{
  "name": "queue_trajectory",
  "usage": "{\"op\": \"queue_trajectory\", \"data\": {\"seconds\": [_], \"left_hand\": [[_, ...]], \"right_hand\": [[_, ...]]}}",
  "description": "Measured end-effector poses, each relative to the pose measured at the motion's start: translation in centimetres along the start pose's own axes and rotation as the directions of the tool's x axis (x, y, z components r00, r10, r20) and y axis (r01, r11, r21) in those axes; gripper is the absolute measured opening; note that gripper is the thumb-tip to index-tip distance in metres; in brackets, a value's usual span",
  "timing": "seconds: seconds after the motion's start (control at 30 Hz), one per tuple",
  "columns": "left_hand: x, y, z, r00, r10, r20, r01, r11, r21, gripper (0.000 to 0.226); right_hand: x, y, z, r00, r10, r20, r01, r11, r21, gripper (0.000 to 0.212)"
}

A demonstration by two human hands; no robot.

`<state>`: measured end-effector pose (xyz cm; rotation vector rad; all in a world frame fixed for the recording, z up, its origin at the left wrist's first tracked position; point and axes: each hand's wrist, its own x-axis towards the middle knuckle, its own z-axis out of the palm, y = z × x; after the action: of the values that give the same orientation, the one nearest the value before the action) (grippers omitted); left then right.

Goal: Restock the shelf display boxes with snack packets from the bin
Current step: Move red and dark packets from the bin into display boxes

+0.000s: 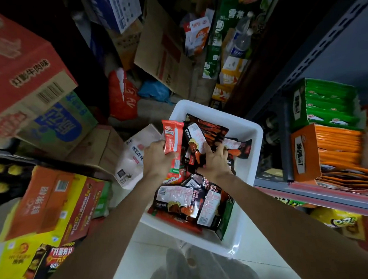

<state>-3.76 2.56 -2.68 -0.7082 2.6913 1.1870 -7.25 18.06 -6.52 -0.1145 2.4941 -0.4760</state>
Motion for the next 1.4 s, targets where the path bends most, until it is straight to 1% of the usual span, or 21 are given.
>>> {"op": "queue_trajectory", "data": {"seconds": [0.03,0.1,0.17,0.27,0.33,0.4,0.5,0.6,0.63,0.7,0.77,0.83,0.93,1.0,1.07,1.1,1.23,1.3,1.33,1.37,1.4], "left_hand": [[0.0,0.2,-0.6,1.0,-0.002,-0.017,0.001,1.0,-0.012,0.027],[-0.2,0.5,-1.6,1.0,0.007,-0.03,-0.008,0.999,-0.031,0.027],[-0.4,0.8,-2.2,1.0,0.01,-0.026,-0.012,0.998,-0.062,0.03],[-0.7,1.4,-2.5,0.999,-0.009,-0.035,0.004,0.992,-0.123,0.029],[-0.7,1.8,-2.6,0.999,-0.022,-0.043,0.015,0.988,-0.155,0.026],[-0.6,2.5,-2.7,0.998,-0.015,-0.057,0.002,0.977,-0.212,0.024],[-0.8,4.4,-3.4,0.994,0.032,-0.102,-0.061,0.952,-0.3,0.029],[-1.0,7.1,-4.3,0.979,0.108,-0.17,-0.165,0.915,-0.368,0.026],[-1.1,8.0,-4.6,0.973,0.126,-0.193,-0.196,0.894,-0.402,0.022],[-1.4,9.9,-4.9,0.96,0.137,-0.243,-0.244,0.836,-0.492,0.02],[-1.6,11.5,-5.0,0.949,0.12,-0.291,-0.274,0.769,-0.577,0.021],[-1.6,12.7,-5.2,0.953,0.077,-0.294,-0.264,0.689,-0.675,0.017],[-1.9,14.1,-5.4,0.981,0.046,-0.188,-0.184,0.521,-0.833,0.013],[-2.2,14.8,-5.5,0.993,0.065,-0.099,-0.117,0.436,-0.892,0.011],[-2.4,15.1,-5.5,0.997,0.077,-0.02,-0.049,0.398,-0.916,0.01],[-2.4,15.1,-5.5,0.998,0.065,0.002,-0.023,0.39,-0.92,0.009],[-2.2,14.5,-5.0,0.999,-0.052,-0.008,0.016,0.429,-0.903,0.007],[-2.0,14.0,-4.6,0.997,-0.071,-0.032,0.003,0.44,-0.898,0.01],[-1.9,13.7,-4.3,0.995,-0.067,-0.069,-0.031,0.464,-0.885,0.012],[-1.9,13.5,-4.0,0.988,-0.048,-0.149,-0.098,0.556,-0.825,0.014],[-1.9,13.3,-3.9,0.964,0.01,-0.266,-0.194,0.709,-0.678,0.017]], "right_hand": [[-0.2,0.0,0.1,1.0,-0.003,0.013,0.003,1.0,0.012,0.073],[-0.6,0.0,0.2,0.999,-0.015,0.031,0.017,0.998,-0.067,0.06],[-1.1,0.2,0.0,0.999,-0.022,-0.034,0.02,0.999,-0.041,0.049],[-2.0,0.8,-1.8,0.991,-0.079,-0.107,0.084,0.996,0.041,0.034],[-2.6,1.2,-3.4,0.981,-0.094,-0.169,0.121,0.981,0.153,0.031],[-2.9,1.9,-4.6,0.973,-0.106,-0.207,0.149,0.967,0.206,0.032],[-3.4,2.9,-6.5,0.97,-0.108,-0.217,0.199,0.867,0.457,0.04],[-4.1,3.4,-8.5,0.972,-0.097,-0.215,0.224,0.667,0.71,0.038],[-4.5,3.4,-9.3,0.97,-0.095,-0.222,0.234,0.598,0.766,0.038],[-5.1,3.5,-11.1,0.961,-0.094,-0.26,0.269,0.533,0.802,0.043],[-5.4,3.8,-12.6,0.947,-0.084,-0.311,0.308,0.519,0.797,0.054],[-5.0,4.3,-13.6,0.942,-0.034,-0.334,0.294,0.563,0.772,0.054],[-4.6,4.7,-14.6,0.953,0.055,-0.297,0.194,0.641,0.743,0.038],[-4.7,4.5,-15.2,0.959,0.063,-0.278,0.165,0.672,0.722,0.033],[-4.9,4.2,-15.4,0.97,0.037,-0.242,0.163,0.637,0.753,0.033],[-5.0,4.0,-15.4,0.976,0.028,-0.215,0.159,0.58,0.799,0.032],[-5.7,3.5,-15.9,0.987,0.022,-0.159,0.145,0.307,0.941,0.025],[-6.1,3.6,-16.1,0.986,-0.026,-0.162,0.163,0.26,0.952,0.021],[-6.3,3.7,-16.2,0.984,-0.055,-0.168,0.177,0.279,0.944,0.021],[-6.4,3.6,-16.3,0.982,-0.082,-0.173,0.189,0.297,0.936,0.022],[-6.4,3.6,-16.3,0.98,-0.091,-0.175,0.195,0.317,0.928,0.023]]}}
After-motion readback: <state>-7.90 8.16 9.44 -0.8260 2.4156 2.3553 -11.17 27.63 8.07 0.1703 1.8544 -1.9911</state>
